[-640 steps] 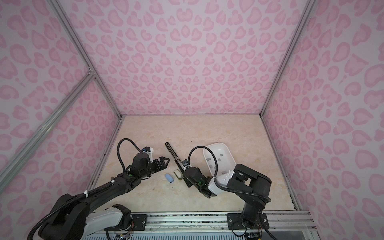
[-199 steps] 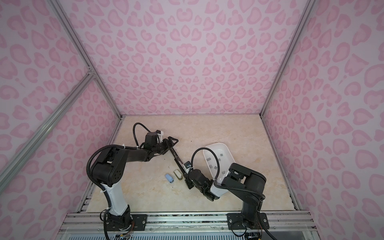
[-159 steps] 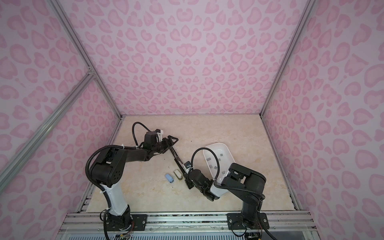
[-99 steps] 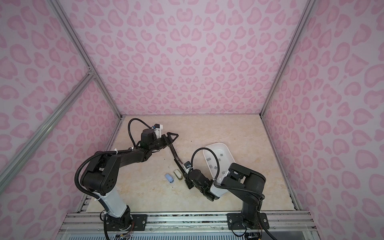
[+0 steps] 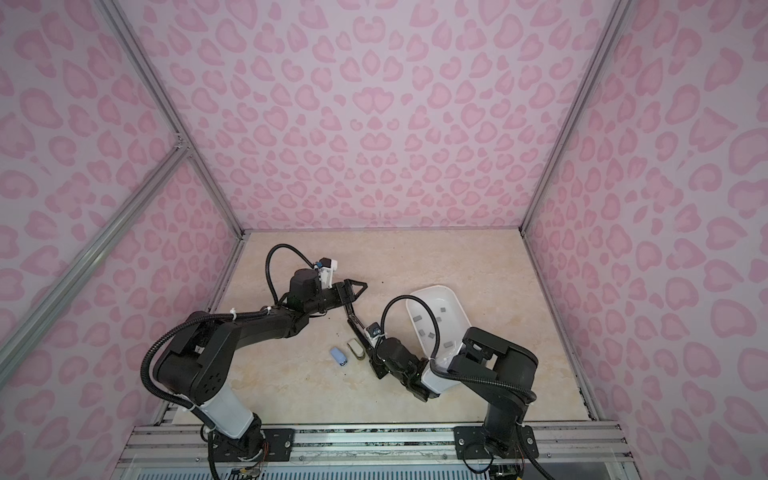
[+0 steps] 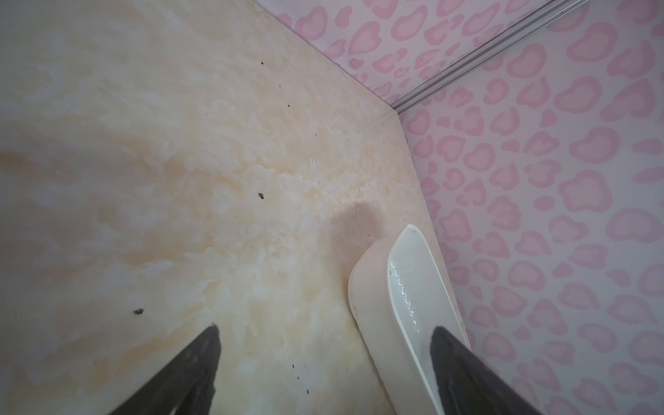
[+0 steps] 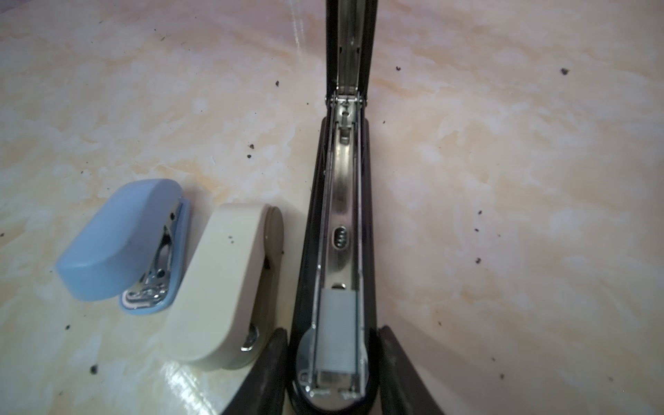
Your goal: Load the staples into the stapler
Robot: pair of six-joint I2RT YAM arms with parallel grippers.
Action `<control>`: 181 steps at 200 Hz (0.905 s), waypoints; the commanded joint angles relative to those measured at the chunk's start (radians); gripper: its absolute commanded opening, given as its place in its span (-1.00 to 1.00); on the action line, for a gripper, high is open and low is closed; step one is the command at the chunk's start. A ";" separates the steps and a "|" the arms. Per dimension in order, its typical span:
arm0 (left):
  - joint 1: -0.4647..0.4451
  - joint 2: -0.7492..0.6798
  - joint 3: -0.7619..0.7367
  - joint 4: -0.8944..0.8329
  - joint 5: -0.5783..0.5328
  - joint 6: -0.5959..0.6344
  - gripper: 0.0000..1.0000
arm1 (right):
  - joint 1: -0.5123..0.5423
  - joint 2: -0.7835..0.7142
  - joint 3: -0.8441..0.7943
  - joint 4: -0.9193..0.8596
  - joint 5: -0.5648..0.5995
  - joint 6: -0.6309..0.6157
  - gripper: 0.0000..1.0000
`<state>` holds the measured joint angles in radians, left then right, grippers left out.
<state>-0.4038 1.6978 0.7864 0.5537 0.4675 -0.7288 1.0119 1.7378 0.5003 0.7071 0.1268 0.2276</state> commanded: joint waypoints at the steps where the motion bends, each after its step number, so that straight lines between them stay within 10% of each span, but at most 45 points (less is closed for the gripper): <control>1: -0.003 -0.016 -0.008 0.039 -0.012 0.019 0.84 | 0.001 -0.016 0.004 0.012 0.005 -0.017 -0.15; 181: -0.012 -0.017 -0.005 0.046 -0.007 0.011 0.84 | -0.002 0.136 -0.164 0.596 -0.031 -0.028 -0.27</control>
<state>-0.4145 1.6897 0.7815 0.5541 0.4603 -0.7219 1.0080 1.8610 0.3439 1.1805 0.0971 0.2062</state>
